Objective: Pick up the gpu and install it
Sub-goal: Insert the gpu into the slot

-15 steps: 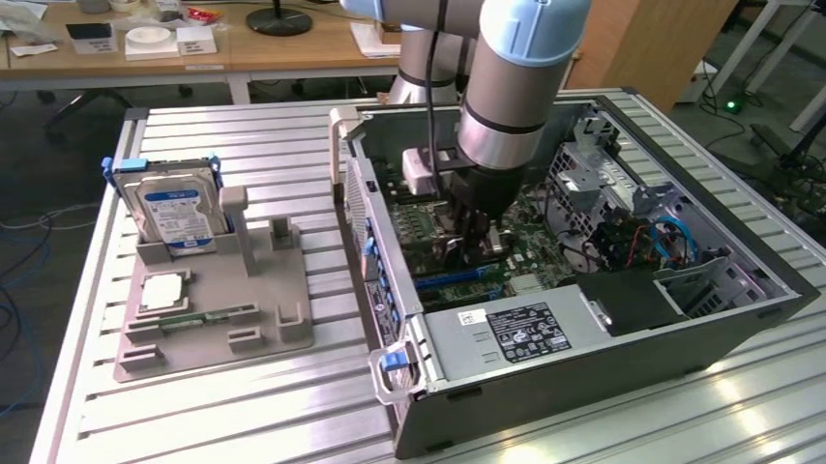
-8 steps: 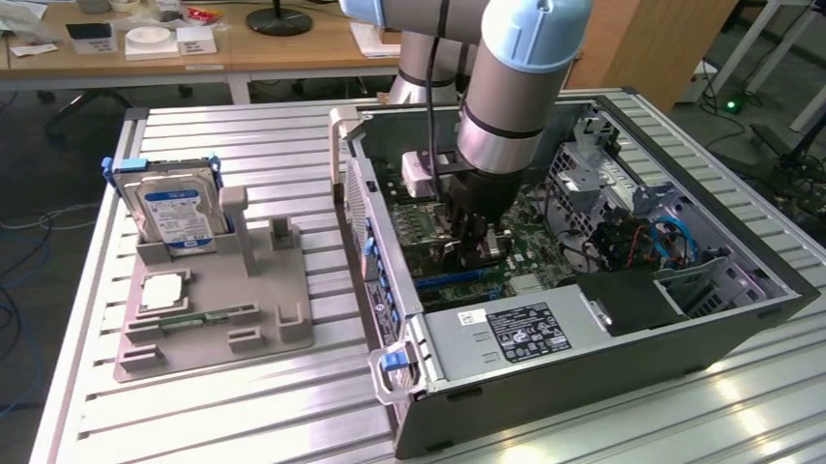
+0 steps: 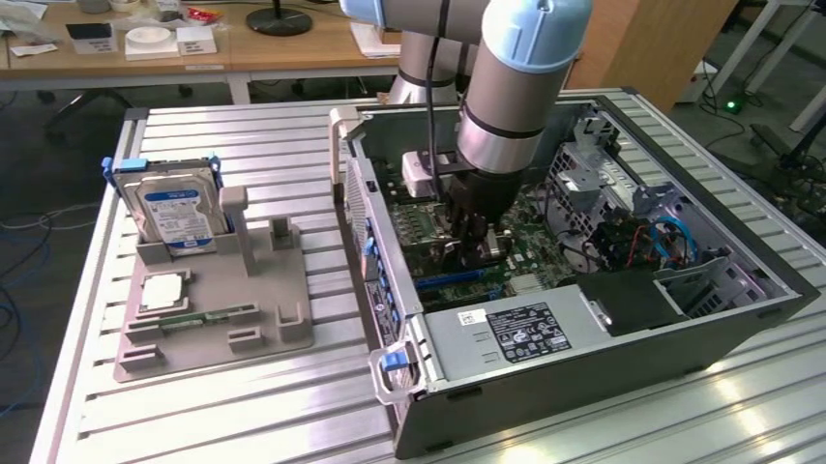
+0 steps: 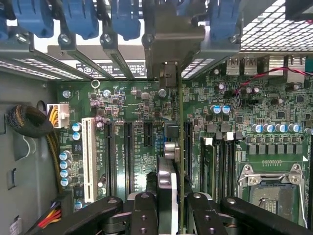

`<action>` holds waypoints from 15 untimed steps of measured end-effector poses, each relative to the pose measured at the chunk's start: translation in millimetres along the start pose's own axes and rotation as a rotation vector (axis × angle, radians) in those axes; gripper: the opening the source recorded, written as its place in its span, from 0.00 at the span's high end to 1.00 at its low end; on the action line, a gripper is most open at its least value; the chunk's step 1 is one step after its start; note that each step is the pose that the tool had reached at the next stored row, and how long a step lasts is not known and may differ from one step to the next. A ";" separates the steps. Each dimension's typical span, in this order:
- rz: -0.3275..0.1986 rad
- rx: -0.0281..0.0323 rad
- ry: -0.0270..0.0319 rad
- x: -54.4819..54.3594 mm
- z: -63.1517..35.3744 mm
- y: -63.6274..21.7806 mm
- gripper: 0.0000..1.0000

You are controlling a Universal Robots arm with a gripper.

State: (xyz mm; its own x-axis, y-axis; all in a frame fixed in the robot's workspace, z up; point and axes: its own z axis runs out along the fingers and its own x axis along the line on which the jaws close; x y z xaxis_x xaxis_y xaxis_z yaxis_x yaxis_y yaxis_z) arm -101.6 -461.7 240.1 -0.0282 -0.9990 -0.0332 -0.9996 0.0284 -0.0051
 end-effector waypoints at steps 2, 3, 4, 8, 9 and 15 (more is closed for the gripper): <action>0.000 0.0017 -0.0002 -0.1 0.0 0.1 0.72; 0.000 0.0021 -0.0005 -0.2 0.5 0.0 0.72; 0.000 0.0024 -0.0006 -0.2 1.1 0.0 0.72; 0.000 0.0028 -0.0001 0.0 2.8 0.1 0.72; 0.000 0.0028 -0.0002 0.0 3.2 0.1 0.72; 0.000 0.0028 -0.0003 0.1 6.8 0.1 0.72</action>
State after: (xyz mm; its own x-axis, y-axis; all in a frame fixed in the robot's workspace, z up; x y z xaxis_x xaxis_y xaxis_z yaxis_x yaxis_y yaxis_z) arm -101.7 -461.6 233.3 -0.0283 -0.9990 -0.0335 -0.9996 0.0286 -0.0079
